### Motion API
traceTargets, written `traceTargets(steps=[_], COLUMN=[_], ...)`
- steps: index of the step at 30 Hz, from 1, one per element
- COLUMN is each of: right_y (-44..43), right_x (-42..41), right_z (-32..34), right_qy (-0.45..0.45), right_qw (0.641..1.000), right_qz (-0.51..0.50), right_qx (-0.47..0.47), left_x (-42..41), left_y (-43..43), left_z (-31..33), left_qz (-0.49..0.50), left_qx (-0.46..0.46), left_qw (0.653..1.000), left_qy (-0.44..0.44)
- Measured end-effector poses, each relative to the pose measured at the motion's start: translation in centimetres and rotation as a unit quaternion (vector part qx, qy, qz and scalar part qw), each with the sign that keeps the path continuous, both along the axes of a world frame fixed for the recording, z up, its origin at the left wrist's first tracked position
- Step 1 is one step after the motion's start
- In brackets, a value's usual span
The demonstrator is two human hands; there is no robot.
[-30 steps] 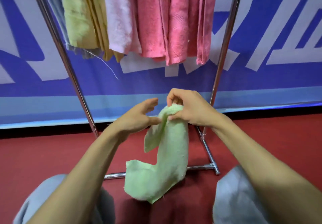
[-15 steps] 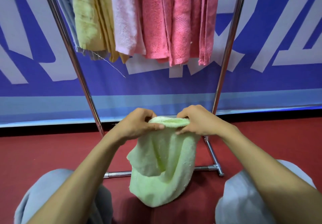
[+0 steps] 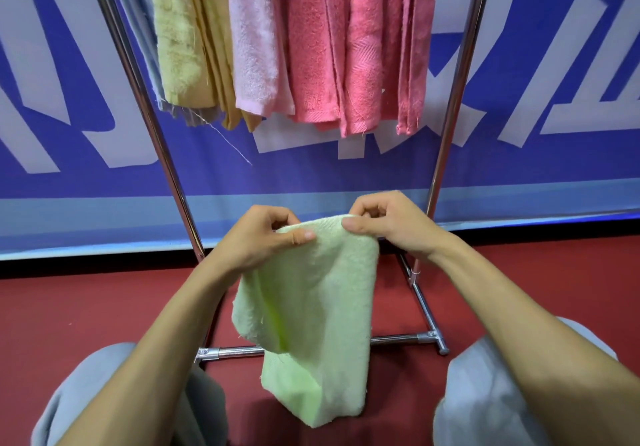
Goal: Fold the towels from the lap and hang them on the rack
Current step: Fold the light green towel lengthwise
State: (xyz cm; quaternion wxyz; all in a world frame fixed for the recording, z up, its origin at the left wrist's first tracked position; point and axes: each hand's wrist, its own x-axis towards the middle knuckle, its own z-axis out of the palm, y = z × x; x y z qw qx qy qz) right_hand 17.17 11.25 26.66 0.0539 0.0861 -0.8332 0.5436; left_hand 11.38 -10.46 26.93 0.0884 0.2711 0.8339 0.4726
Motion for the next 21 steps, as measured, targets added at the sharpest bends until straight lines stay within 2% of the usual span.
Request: traceTargets(steps=[4,8,10,12,14,16,19,21], right_y=[0.4,2.2,3.2,3.6,3.7,4.1,4.5,4.2], right_x=[-0.1,-0.7,-1.3,-1.8,-2.3,-2.4,-2.4,-2.5], right_z=[0.8,0.5,-0.3,-1.1,-1.6,-1.8,-2.4,-3.3], right_qy=[0.072,0.049,0.022,0.011,0.018,0.045,0.027,-0.039], right_qw=[0.986,0.926,0.903,0.900,0.908,0.924,0.939,0.932], right_qz=[-0.123,-0.277,-0.322,-0.343,-0.351,-0.355,-0.313,-0.251], right_qx=[-0.092,-0.250,-0.283,-0.268,-0.228,-0.135,0.142,0.258], left_x=[-0.2,-0.6,-0.7,-0.6,-0.5,-0.6,-0.5,-0.4], left_y=[-0.3,-0.4,-0.3,-0.1,0.2,0.3,-0.1,-0.5], left_z=[-0.4,-0.8,-1.0,-1.1,-1.0,-0.6,0.4,0.9], left_qz=[-0.049,-0.032,-0.015,0.009,0.032,0.053,0.079,0.080], left_qx=[-0.094,-0.146,-0.120,-0.052,0.022,0.104,0.252,0.326], left_qw=[0.994,0.988,0.992,0.998,0.999,0.993,0.960,0.931], left_qy=[0.003,0.042,0.040,0.018,0.006,-0.006,-0.090,-0.141])
